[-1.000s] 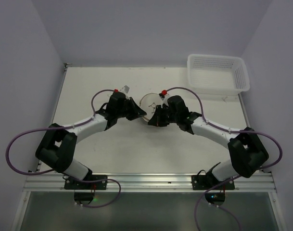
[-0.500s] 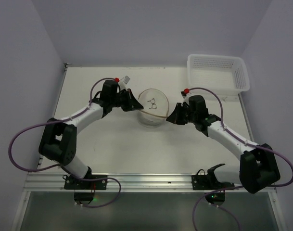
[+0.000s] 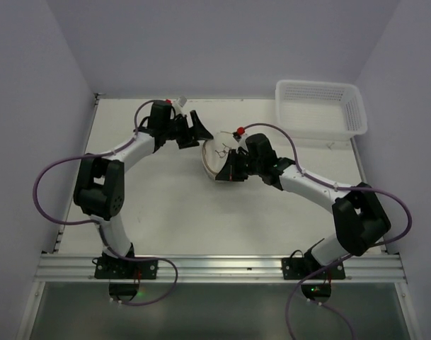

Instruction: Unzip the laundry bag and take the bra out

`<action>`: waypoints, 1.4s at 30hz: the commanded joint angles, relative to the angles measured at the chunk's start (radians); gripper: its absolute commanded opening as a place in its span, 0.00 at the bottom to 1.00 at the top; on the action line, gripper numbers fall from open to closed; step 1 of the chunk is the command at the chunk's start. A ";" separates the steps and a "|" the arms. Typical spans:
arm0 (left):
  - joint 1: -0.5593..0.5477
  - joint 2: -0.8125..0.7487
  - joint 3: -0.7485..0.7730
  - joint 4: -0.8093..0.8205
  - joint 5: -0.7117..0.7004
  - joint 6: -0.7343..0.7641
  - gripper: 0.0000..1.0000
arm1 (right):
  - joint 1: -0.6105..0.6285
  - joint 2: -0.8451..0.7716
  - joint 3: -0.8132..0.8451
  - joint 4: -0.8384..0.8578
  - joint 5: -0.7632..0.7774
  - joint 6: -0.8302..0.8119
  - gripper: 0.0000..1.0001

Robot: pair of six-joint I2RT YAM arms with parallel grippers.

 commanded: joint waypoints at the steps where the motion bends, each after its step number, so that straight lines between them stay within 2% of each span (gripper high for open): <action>1: 0.005 -0.162 -0.092 0.063 -0.027 -0.065 0.88 | -0.004 0.021 0.081 0.052 -0.002 0.045 0.00; 2: 0.005 -0.194 -0.124 0.067 -0.038 -0.088 0.93 | -0.004 0.027 0.086 0.052 0.001 0.042 0.00; 4: -0.001 -0.277 -0.224 0.083 -0.062 -0.117 0.95 | -0.004 0.046 0.096 0.053 -0.003 0.042 0.00; 8: -0.051 -0.372 -0.341 0.098 -0.119 -0.180 0.92 | 0.005 0.069 0.113 0.053 -0.009 0.035 0.00; 10: -0.097 -0.391 -0.390 0.167 -0.148 -0.206 0.89 | 0.011 0.073 0.118 0.053 -0.005 0.031 0.00; 16: -0.154 -0.343 -0.415 0.215 -0.202 -0.247 0.60 | 0.028 0.078 0.126 0.053 -0.006 0.014 0.00; 17: -0.156 -0.339 -0.412 0.215 -0.211 -0.246 0.49 | 0.030 0.075 0.121 0.050 -0.006 0.014 0.00; 18: -0.157 -0.336 -0.409 0.210 -0.222 -0.244 0.46 | 0.030 0.061 0.109 0.047 -0.006 0.009 0.00; 24: -0.159 -0.322 -0.419 0.199 -0.242 -0.246 0.36 | 0.030 0.003 0.061 0.044 0.005 -0.009 0.00; 27: -0.162 -0.313 -0.425 0.209 -0.234 -0.252 0.22 | 0.028 0.001 0.054 0.044 0.000 -0.009 0.00; 30: -0.164 -0.308 -0.435 0.235 -0.222 -0.267 0.00 | 0.030 0.001 0.052 0.042 0.001 -0.011 0.00; 35: -0.164 -0.306 -0.436 0.241 -0.237 -0.257 0.00 | 0.028 -0.017 0.040 0.010 0.021 -0.035 0.00; 38: -0.153 -0.313 -0.433 0.215 -0.265 -0.227 0.00 | 0.015 -0.063 0.005 -0.033 0.084 -0.073 0.00; 42: -0.116 -0.317 -0.442 0.190 -0.263 -0.191 0.00 | -0.083 -0.146 -0.061 -0.105 0.129 -0.112 0.00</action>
